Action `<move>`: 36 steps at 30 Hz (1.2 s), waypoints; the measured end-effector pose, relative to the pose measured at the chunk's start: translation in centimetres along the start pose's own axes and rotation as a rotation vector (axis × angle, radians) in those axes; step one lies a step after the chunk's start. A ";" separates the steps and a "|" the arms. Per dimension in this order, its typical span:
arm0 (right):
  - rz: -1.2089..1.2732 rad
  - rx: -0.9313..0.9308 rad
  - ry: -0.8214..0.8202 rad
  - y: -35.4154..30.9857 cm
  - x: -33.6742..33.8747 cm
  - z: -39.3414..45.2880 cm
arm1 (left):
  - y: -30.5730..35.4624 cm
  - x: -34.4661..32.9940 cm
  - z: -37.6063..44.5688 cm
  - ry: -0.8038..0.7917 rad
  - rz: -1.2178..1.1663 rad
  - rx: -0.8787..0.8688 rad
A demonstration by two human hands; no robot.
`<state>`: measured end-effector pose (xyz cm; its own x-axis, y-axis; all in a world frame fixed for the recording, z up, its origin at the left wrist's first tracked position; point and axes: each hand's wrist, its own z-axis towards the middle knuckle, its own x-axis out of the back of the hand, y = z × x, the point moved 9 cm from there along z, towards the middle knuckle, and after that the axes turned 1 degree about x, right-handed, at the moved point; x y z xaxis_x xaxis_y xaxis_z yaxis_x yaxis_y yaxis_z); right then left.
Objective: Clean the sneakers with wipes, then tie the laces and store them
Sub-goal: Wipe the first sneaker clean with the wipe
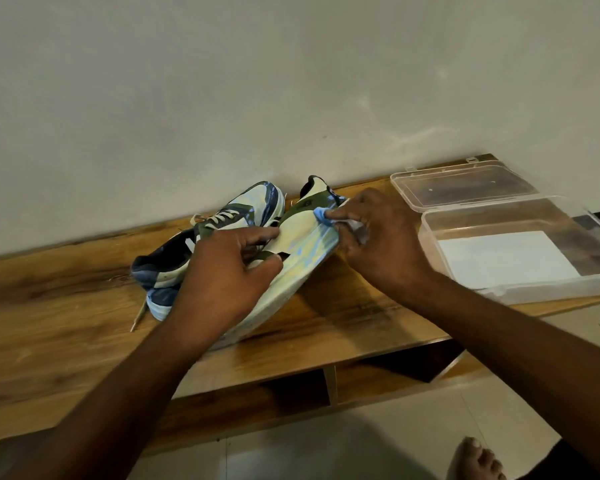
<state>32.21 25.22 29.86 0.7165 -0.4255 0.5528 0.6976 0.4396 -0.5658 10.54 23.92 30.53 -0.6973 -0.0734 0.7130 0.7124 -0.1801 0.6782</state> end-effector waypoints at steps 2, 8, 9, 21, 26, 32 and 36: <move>-0.014 0.038 -0.056 -0.9 -1.0 0.2 | 0.2 0.1 -0.1 0.019 0.076 -0.046; 0.027 0.063 -0.117 -2.9 -2.4 0.2 | 0.6 0.0 -1.1 0.008 0.139 -0.120; 0.036 0.110 -0.142 -3.9 -2.7 -0.2 | 0.5 0.0 -1.0 0.008 0.137 -0.117; 0.004 -0.014 -0.038 -1.7 0.0 1.2 | 0.2 -0.5 -1.1 -0.043 0.034 -0.061; 0.164 0.091 -0.277 -6.2 -2.9 -0.3 | 0.1 -0.2 -1.1 -0.048 -0.027 -0.064; 0.007 0.193 -0.324 -5.3 -2.7 0.7 | -0.4 -0.3 -0.8 -0.070 -0.053 -0.050; -0.044 0.043 -0.192 -2.1 -0.8 1.8 | -0.5 -0.9 -0.5 -0.079 -0.024 -0.029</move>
<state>30.13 26.05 31.67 0.6687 -0.2879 0.6855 0.7246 0.4591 -0.5140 10.82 23.60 29.44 -0.7051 0.0091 0.7091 0.6921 -0.2090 0.6908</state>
